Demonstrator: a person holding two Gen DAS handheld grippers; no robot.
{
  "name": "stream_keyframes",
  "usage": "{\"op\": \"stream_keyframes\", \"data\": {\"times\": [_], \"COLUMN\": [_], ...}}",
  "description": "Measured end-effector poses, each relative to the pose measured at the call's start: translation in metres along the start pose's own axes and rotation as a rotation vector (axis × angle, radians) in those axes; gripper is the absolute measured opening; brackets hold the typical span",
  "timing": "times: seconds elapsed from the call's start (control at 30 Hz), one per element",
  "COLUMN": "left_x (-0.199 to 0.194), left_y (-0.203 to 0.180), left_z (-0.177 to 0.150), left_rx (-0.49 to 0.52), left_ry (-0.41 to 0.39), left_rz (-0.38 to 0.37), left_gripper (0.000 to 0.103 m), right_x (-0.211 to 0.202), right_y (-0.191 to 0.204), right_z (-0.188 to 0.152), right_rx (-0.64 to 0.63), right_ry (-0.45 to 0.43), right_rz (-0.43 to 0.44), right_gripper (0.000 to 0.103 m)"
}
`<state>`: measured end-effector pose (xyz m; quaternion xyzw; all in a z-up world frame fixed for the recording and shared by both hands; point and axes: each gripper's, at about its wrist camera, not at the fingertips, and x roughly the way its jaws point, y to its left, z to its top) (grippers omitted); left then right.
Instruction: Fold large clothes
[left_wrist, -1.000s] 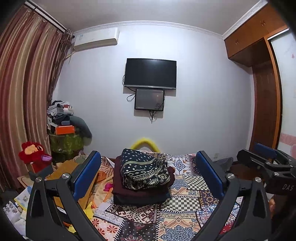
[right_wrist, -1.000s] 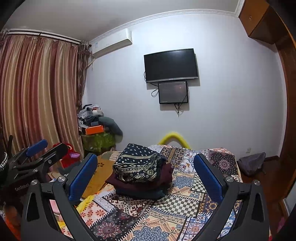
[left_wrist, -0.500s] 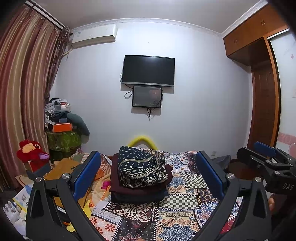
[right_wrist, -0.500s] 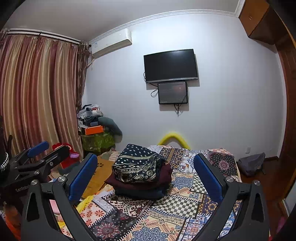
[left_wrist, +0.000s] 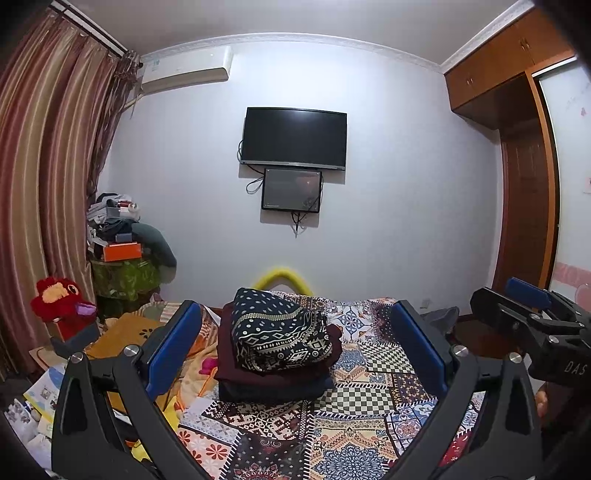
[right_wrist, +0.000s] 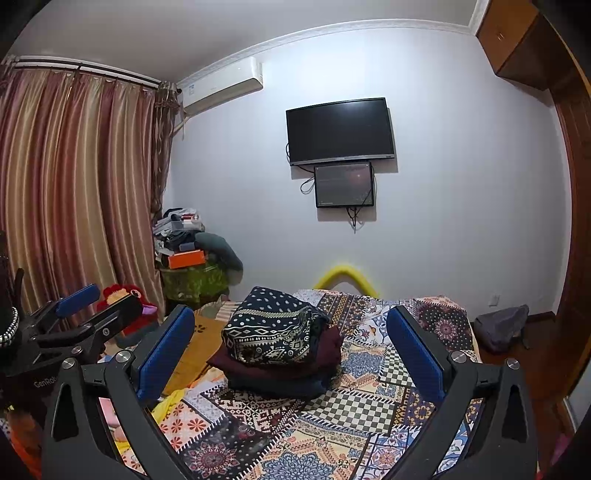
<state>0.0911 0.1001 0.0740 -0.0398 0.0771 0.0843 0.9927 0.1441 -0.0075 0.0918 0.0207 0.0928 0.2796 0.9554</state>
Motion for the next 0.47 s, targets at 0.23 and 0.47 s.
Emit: {"op": "stream_keyframes", "data": {"times": [0.23,0.47], "left_x": [0.0027,0.0045], "left_y": [0.0011,0.0018], "left_z": [-0.0021,-0.0045], "left_rx": [-0.007,-0.011], "left_ry": [0.012,0.021], "left_rz": [-0.004,-0.004], "left_gripper": [0.103,0.103], "right_x": [0.0021,0.0047], "right_y": [-0.0016,-0.0020], "right_z": [-0.0004,-0.0012], "right_rx": [0.004,0.002], "right_ry": [0.008,0.017], "right_rz": [0.001,0.001], "right_gripper": [0.103,0.103]}}
